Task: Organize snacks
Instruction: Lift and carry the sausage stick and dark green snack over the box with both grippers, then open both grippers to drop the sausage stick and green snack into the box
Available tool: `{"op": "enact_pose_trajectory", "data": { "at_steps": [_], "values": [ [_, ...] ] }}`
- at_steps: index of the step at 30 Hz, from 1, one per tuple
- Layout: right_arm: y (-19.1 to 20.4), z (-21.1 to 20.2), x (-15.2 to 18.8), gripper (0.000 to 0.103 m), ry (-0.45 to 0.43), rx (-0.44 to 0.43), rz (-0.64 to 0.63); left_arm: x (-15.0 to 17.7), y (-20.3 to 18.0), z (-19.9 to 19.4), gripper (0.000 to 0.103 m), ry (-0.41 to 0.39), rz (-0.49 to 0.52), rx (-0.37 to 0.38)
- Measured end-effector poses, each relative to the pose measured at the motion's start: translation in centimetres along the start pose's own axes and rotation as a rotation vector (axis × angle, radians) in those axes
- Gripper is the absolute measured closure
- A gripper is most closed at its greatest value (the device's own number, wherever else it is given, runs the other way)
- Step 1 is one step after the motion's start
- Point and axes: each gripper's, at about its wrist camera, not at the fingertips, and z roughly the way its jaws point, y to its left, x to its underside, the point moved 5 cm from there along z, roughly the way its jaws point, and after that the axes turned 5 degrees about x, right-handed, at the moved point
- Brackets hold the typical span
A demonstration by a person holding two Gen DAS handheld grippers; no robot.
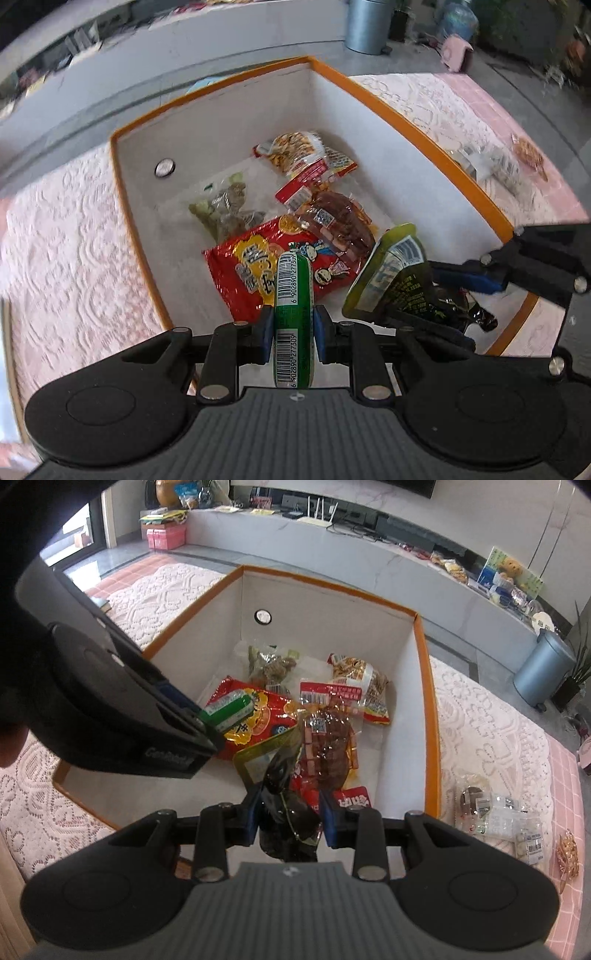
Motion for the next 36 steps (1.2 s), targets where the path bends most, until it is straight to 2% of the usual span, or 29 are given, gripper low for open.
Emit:
{"op": "enact_pose_trajectory", "data": {
  "at_steps": [5, 8, 17, 27, 34, 36],
  "values": [
    [-0.5, 0.7, -0.1, 0.072, 0.029, -0.01, -0.012, -0.4, -1.3, 0.8, 0.079, 0.029, 0.119, -0.015],
    [-0.9, 1.2, -0.1, 0.072, 0.054, -0.023, -0.001, -0.6, -1.5, 1.6, 0.079, 0.06, 0.144, -0.006],
    [-1.3, 2.1, -0.2, 0.072, 0.103, -0.026, 0.012, -0.6, -0.7, 3.2, 0.079, 0.125, 0.112, 0.007],
    [-1.4, 2.1, -0.2, 0.071, 0.115, -0.018, 0.018, -0.4, -0.8, 3.3, 0.079, 0.136, 0.133, -0.036],
    [-1.8, 1.0, -0.3, 0.045, 0.083, 0.044, 0.014, -0.6, -0.5, 3.0, 0.078, 0.128, 0.121, -0.069],
    [-1.8, 0.6, -0.4, 0.042, 0.07, 0.055, 0.006, -0.6, -0.6, 2.8, 0.076, 0.12, 0.123, -0.081]
  ]
}}
